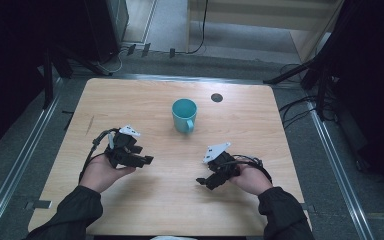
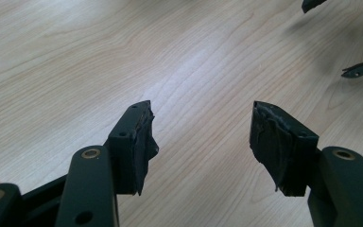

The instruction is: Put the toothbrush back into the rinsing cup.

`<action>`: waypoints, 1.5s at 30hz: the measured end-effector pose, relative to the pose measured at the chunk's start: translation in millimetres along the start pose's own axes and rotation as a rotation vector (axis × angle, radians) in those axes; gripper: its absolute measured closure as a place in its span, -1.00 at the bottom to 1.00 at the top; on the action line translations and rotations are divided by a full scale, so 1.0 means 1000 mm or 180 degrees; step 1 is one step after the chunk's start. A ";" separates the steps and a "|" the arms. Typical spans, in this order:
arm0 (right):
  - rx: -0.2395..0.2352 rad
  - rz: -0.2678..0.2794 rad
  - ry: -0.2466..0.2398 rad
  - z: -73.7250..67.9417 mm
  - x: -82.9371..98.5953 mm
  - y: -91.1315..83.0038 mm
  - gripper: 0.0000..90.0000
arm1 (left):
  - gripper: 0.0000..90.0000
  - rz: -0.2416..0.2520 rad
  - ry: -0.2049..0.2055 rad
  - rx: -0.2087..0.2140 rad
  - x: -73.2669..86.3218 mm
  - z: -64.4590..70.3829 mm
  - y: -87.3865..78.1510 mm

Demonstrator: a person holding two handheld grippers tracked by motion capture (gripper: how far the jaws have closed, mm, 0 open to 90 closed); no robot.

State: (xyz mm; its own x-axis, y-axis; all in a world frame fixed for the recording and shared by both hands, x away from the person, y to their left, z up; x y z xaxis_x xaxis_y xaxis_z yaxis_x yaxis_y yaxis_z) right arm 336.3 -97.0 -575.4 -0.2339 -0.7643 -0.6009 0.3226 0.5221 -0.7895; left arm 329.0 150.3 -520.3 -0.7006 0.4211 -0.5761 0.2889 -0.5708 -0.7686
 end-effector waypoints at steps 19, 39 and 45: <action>0.0224 0.0142 0.0316 0.020 -0.009 -0.018 -0.55 | -0.09 -0.0004 -0.0259 -0.0127 0.002 -0.018 -0.021; 0.0225 0.0127 0.0214 0.019 -0.008 -0.017 -0.56 | -0.03 -0.0069 -0.0563 -0.0349 0.007 -0.042 -0.043; 0.0213 0.0104 0.0192 0.018 -0.007 -0.016 -0.56 | -0.02 -0.0096 -0.0677 -0.0455 0.009 -0.052 -0.049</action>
State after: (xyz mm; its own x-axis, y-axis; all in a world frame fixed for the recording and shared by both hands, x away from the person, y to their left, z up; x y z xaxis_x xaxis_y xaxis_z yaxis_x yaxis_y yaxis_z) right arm 349.0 -106.6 -556.5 -0.2764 -0.7220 -0.6343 0.3911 0.5184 -0.7605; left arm 342.4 219.0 -502.0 -0.8275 0.2700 -0.4924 0.3445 -0.4483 -0.8248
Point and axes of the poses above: each handheld gripper's, and its own axes: y roughly forward along the jaws, x roughly out of its underside, z roughly to its right, the point moved 7 cm from there along y, roughly forward along the jaws, and after that the axes turned 7 degrees about x, right-handed, at the moved point
